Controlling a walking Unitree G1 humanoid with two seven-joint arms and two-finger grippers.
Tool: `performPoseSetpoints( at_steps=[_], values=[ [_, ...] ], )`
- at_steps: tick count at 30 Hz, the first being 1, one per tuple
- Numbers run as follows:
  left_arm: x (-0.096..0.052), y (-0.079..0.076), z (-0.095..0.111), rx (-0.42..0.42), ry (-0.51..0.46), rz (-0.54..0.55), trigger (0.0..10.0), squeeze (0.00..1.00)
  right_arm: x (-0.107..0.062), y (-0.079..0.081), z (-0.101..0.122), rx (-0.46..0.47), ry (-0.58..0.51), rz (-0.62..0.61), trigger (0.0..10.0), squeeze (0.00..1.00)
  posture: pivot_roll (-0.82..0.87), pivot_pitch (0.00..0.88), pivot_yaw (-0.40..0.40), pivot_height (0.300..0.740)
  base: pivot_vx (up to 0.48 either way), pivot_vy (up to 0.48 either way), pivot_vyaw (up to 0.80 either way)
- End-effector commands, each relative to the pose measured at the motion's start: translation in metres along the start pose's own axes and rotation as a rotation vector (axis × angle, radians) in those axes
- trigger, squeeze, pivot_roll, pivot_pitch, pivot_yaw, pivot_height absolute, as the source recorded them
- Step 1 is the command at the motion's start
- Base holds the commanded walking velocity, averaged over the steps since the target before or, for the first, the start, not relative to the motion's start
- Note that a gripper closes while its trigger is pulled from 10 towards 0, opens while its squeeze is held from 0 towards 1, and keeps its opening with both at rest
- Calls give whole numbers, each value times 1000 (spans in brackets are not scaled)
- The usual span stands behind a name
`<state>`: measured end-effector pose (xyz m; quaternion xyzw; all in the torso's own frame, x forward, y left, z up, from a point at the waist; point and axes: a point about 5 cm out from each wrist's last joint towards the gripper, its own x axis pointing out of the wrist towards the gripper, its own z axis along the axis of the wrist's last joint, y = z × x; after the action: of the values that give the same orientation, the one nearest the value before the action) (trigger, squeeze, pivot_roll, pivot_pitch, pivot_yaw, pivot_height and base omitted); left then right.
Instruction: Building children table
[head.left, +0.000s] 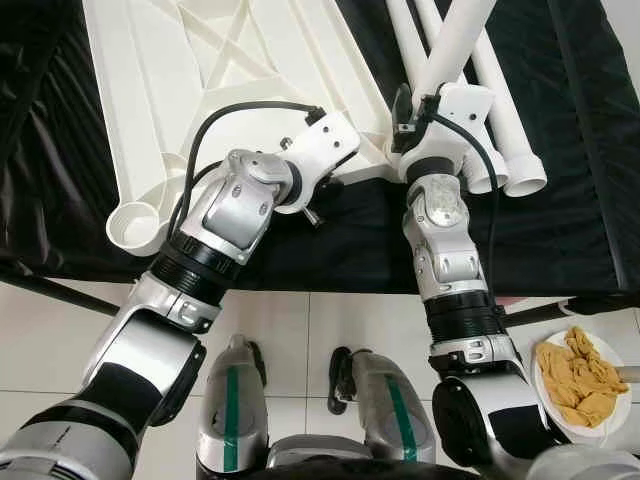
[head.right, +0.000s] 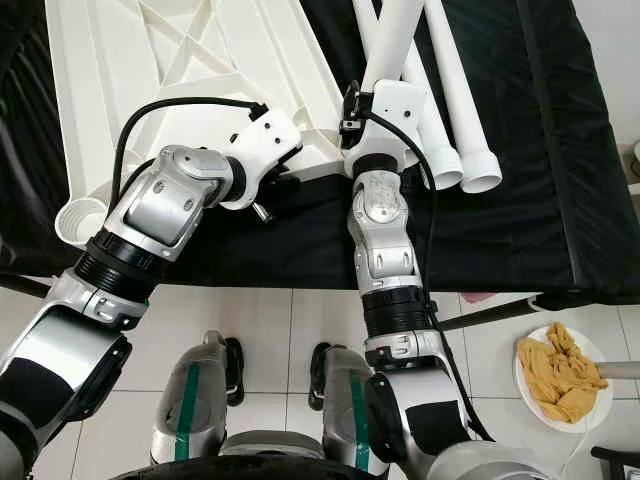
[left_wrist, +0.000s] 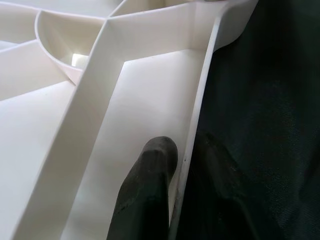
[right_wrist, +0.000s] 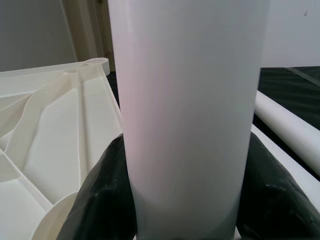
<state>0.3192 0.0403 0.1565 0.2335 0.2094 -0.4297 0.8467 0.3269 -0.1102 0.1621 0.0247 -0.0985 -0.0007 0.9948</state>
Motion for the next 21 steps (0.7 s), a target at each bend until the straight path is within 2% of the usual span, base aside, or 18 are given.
performPoseSetpoints(
  at_steps=[1, 3, 5, 7, 9, 15, 18, 21],
  values=[
    [-2, -4, 13, 29, -56, 27, 10000, 0, -11, 3, -30, 16, 142, 39, 0, 0, 71, 67, -26, 740, 0, 0, 0],
    [-2, -4, 14, 30, -56, 26, 10000, 0, -12, -1, -27, 19, 111, 128, 0, 0, 67, 68, -24, 740, 0, 0, 0],
    [-2, -4, 14, 30, -56, 26, 10000, 0, -12, -3, -25, 16, 99, 152, 0, 0, 67, 68, -24, 740, 0, 0, 0],
    [-2, -3, 14, 31, -57, 25, 10000, 0, -12, -7, -20, 22, 63, 256, 0, 0, 65, 71, -21, 740, 0, 0, 0],
    [-2, -3, 14, 32, -56, 24, 10000, 0, -12, -11, -15, -6, 24, 313, 0, 0, 65, 72, -22, 740, 0, 0, 0],
    [-2, -3, 14, 32, -56, 25, 10000, 0, -14, -9, -8, -54, -41, 356, 0, 0, 66, 72, -22, 740, 0, 0, 0],
    [-2, -3, 14, 31, -57, 26, 10000, 0, -18, -2, -9, -76, -53, 405, 0, 0, 68, 73, -21, 740, 0, 0, 0],
    [-3, -2, 15, 32, -58, 29, 10000, 0, -21, 1, -13, -50, -38, 416, 0, 0, 68, 74, -20, 740, 0, 0, 0]
  ],
)
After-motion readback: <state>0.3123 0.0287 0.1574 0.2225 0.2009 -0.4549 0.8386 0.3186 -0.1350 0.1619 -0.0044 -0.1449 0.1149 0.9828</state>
